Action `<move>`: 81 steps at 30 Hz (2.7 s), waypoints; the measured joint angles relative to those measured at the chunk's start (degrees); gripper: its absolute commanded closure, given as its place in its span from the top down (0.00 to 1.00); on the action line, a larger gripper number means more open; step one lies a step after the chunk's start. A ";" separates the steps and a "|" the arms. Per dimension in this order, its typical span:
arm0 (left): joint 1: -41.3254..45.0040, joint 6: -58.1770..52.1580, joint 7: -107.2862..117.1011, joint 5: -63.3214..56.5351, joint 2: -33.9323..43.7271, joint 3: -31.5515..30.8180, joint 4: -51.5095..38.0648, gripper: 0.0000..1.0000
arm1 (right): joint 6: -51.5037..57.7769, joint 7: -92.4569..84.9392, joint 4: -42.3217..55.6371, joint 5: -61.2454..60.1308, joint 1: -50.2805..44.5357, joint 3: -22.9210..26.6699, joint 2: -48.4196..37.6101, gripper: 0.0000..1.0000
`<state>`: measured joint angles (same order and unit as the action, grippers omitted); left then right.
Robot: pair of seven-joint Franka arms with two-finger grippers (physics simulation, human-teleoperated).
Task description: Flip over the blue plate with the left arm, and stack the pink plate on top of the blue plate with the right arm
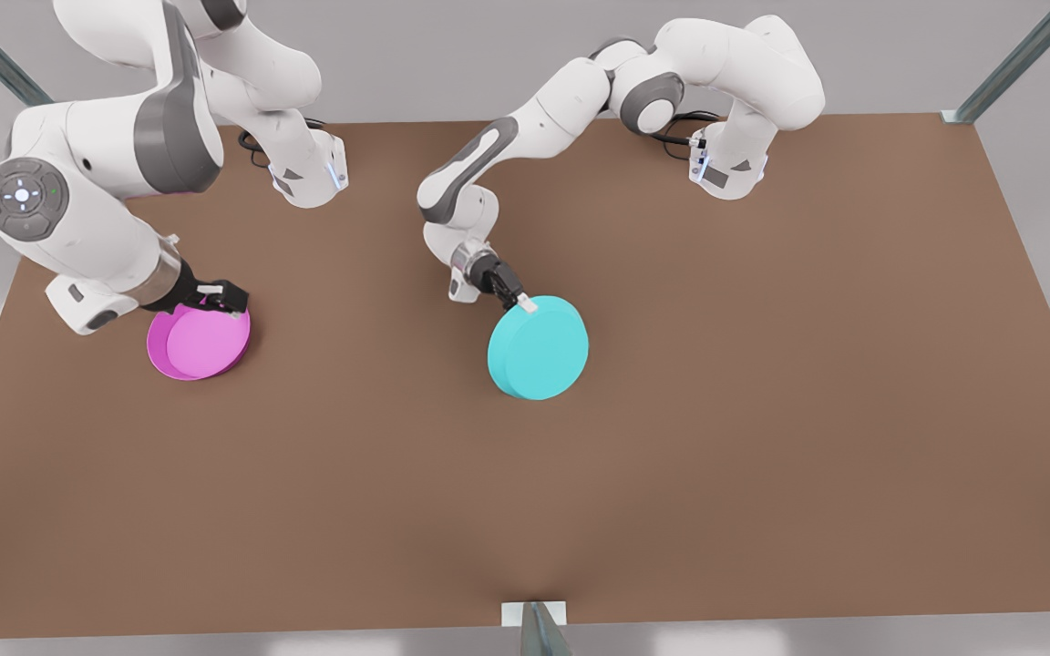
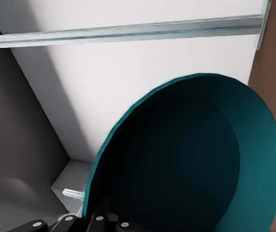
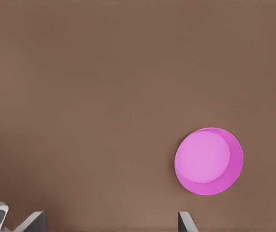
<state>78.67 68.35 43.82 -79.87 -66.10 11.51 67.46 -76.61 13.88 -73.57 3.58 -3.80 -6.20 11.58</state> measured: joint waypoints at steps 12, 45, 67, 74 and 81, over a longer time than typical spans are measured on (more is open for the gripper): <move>1.31 -0.65 3.58 3.47 -2.11 -1.93 -0.22 0.60 | 1.37 -0.66 1.58 -0.10 0.89 0.67 -0.15 1.00; -24.80 35.68 6.22 51.45 33.25 -6.57 3.03 1.00 | -25.01 -28.98 -31.35 -1.71 6.65 6.69 -5.46 1.00; -69.66 17.27 -47.06 82.74 53.26 -8.27 5.90 1.00 | -40.46 -66.56 -42.39 -7.04 35.80 9.63 10.71 1.00; -69.68 17.99 -46.39 82.37 53.70 -8.35 6.35 1.00 | -39.70 -59.86 -38.59 -10.43 36.49 9.54 15.97 1.00; -69.66 18.05 -46.10 82.34 54.18 -8.96 7.29 1.00 | -42.96 -59.14 -38.41 -14.21 37.03 9.23 18.30 1.00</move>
<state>9.00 86.40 -2.29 2.47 -11.92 2.55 74.76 -119.57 -45.26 -111.97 -10.63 33.23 3.03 29.88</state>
